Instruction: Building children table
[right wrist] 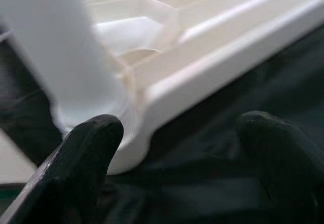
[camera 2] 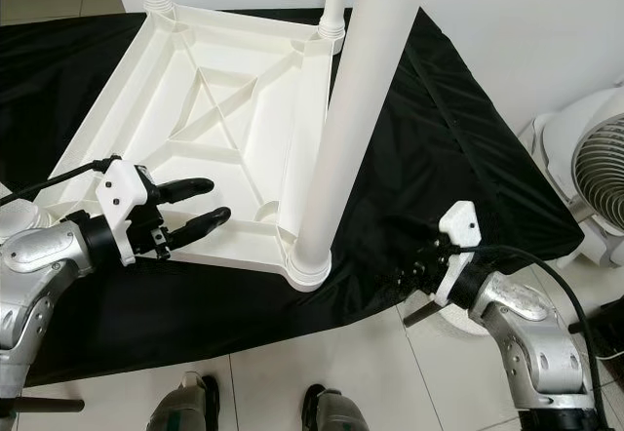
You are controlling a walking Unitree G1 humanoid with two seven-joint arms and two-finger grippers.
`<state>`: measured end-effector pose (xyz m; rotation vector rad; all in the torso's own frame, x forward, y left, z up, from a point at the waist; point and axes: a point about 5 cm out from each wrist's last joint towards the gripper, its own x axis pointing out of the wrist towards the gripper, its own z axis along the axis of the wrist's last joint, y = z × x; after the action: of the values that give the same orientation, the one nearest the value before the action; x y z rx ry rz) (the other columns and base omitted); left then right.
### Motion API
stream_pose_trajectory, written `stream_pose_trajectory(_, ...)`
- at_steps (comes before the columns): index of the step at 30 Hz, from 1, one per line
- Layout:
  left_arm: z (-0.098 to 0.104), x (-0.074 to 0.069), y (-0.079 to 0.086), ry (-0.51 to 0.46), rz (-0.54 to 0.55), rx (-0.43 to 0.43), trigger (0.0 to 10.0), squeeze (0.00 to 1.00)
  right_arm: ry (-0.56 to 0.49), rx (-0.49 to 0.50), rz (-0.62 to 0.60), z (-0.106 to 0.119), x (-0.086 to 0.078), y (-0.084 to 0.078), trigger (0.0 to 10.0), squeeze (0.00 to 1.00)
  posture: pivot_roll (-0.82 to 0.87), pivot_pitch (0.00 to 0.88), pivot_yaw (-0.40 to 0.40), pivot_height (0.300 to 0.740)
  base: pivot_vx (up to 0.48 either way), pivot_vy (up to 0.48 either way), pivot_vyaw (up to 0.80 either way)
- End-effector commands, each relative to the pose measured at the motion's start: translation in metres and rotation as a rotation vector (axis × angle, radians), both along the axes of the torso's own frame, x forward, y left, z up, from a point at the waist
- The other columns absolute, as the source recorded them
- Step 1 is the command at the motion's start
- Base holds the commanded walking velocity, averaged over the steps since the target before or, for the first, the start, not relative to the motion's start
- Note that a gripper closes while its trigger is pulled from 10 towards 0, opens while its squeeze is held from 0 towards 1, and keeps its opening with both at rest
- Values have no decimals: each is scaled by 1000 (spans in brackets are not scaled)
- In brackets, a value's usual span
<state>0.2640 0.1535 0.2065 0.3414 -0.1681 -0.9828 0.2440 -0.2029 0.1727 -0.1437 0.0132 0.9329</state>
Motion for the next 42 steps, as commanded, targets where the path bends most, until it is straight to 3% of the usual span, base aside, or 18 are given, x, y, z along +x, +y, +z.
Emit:
stream_pose_trajectory(1, 0, -1, 1, 7, 34, -12, 10000, 0, -2, -6, 30, 1, -3, 1, 10000, 0, 92, 156, -38, 740, 0, 0, 0)
stream_pose_trajectory(2, -1, -8, 1, 39, 43, -2, 10000, 0, -4, -2, 91, 6, -2, 8, 10000, 0, 97, 154, -43, 740, 0, 0, 0)
stream_pose_trajectory(15, -7, -32, 7, 114, 22, 39, 10000, 0, -23, -5, 272, 11, 7, 29, 10000, 0, 136, 157, -70, 740, 0, 0, 0)
stream_pose_trajectory(18, -8, -39, 0, 139, 4, 13, 10000, 0, -13, 11, 327, 5, 15, 42, 10000, 0, 146, 159, -84, 740, 0, 0, 0)
stream_pose_trajectory(23, -8, -41, -4, 156, -4, -1, 10000, 0, -16, 16, 328, 2, 19, 45, 10000, 0, 147, 161, -88, 740, 0, 0, 0)
stream_pose_trajectory(29, -8, -46, -22, 207, -48, -91, 10000, 0, -86, 103, 156, -8, 42, 68, 10000, 0, 144, 178, -115, 740, 0, 0, 0)
stream_pose_trajectory(36, -3, -48, -35, 218, -80, -141, 10000, 0, -105, 146, 80, -13, 50, 73, 10000, 0, 124, 192, -119, 740, 0, 0, 0)
stream_pose_trajectory(42, -12, -37, -43, 211, -16, -135, 10000, 0, -114, 129, 49, -13, 54, 67, 10000, 0, 102, 198, -110, 740, 0, 0, 0)
